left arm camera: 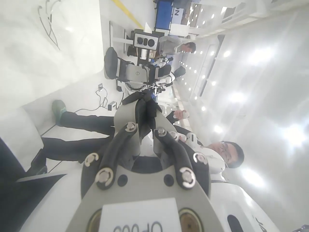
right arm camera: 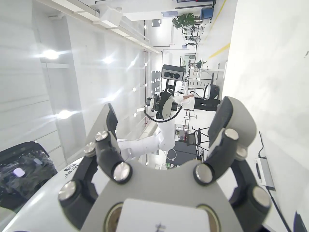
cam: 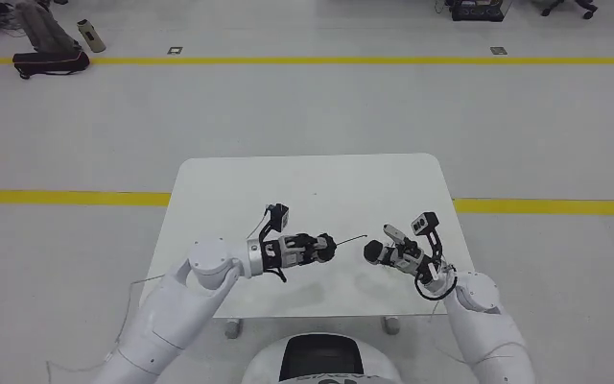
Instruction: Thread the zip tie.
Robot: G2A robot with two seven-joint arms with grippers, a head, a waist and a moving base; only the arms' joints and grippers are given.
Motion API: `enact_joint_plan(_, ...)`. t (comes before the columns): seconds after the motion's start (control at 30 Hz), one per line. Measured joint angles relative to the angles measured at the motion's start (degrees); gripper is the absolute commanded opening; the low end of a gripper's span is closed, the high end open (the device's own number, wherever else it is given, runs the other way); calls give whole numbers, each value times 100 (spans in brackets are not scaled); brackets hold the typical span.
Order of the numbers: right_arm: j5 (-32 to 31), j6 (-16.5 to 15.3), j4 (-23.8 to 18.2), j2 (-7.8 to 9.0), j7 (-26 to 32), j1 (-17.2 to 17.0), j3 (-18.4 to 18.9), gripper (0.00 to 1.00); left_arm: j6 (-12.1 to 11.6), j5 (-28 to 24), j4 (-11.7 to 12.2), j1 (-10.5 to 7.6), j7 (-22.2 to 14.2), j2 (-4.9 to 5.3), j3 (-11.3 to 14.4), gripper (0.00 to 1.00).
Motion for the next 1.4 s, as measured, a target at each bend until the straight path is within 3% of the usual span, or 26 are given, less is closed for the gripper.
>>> enact_joint_plan(0.17, 5, 8, -1, -1, -10, -1, -6, 100, 13, -14, 1, 6, 18, -4, 30, 0)
enact_joint_plan(0.23, 61, 164, 7, 10, 71, 26, -54, 100, 78, 63, 2, -40, -57, 5, 92, 0)
enact_joint_plan(0.37, 202, 502, 269, 89, 897, 226, -21, 100, 193, 218, -12, -137, -462, 65, 71, 0)
enact_joint_plan(0.53, 219, 594, 640, 160, 1637, 517, -73, 100, 146, 226, -17, -173, -875, 122, 69, 0)
enact_joint_plan(0.73, 116, 592, 695, 207, 1660, 637, -267, 100, -26, 245, 39, -190, -1006, 149, 157, 0)
enact_joint_plan(1.07, 207, 613, 609, 238, 1647, 605, -334, 100, 15, 340, 32, -195, -856, 174, 169, 0)
enact_joint_plan(1.4, 696, 450, 428, 513, 1661, 601, -460, 100, 36, 341, 15, -240, -1047, 272, 66, 0)
